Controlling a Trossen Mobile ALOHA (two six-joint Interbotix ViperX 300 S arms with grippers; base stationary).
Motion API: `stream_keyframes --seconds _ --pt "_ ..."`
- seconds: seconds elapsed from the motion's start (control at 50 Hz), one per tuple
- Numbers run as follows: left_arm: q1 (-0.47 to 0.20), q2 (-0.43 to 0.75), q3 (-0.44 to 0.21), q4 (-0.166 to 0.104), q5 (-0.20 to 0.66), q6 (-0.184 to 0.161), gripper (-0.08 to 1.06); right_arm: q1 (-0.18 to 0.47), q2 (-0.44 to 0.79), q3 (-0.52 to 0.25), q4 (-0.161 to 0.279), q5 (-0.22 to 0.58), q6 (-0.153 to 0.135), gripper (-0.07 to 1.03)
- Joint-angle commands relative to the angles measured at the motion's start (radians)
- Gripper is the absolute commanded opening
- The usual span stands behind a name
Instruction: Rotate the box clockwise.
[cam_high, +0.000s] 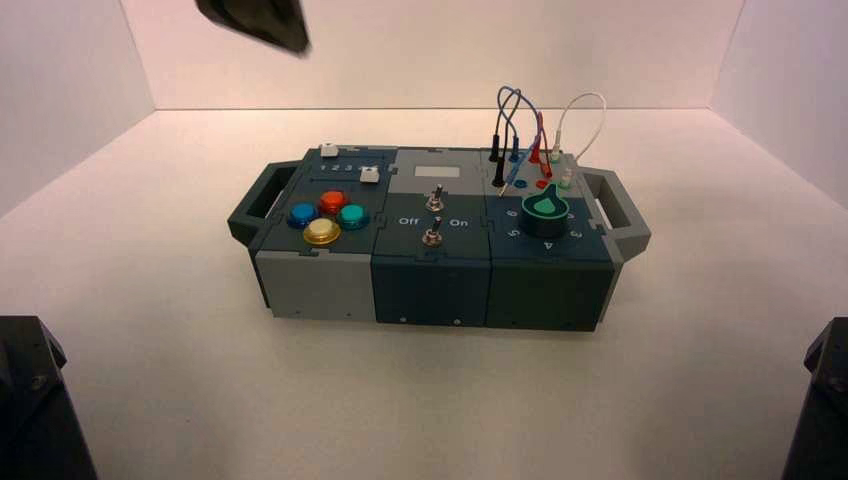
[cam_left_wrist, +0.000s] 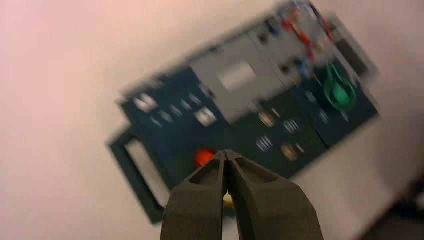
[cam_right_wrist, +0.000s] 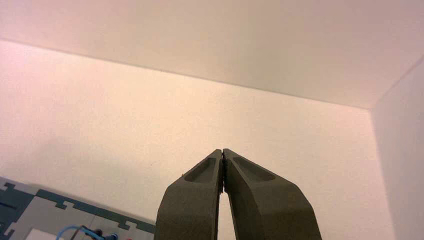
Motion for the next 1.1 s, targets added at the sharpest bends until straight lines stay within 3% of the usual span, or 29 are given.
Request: stream_keyframes --seconds 0.02,0.22,0.48,0.7,1.1 --pt "-0.040 0.028 -0.034 -0.037 0.044 -0.005 -0.03 0.017 0.041 -0.077 -0.002 0.011 -0.002 -0.02" --pt "-0.066 0.071 -0.035 -0.126 0.146 -0.005 -0.03 0.020 0.138 -0.149 -0.002 0.064 -0.002 -0.02" --pt "-0.067 0.098 -0.021 -0.201 0.245 -0.005 -0.03 0.028 0.268 -0.218 0.000 0.152 -0.002 -0.02" --pt "-0.100 0.121 0.005 -0.229 0.282 -0.018 -0.03 0.061 0.364 -0.281 0.005 0.233 0.000 -0.02" --pt "-0.181 0.199 0.032 -0.230 0.345 -0.037 -0.03 0.133 0.485 -0.339 0.020 0.310 0.000 -0.02"
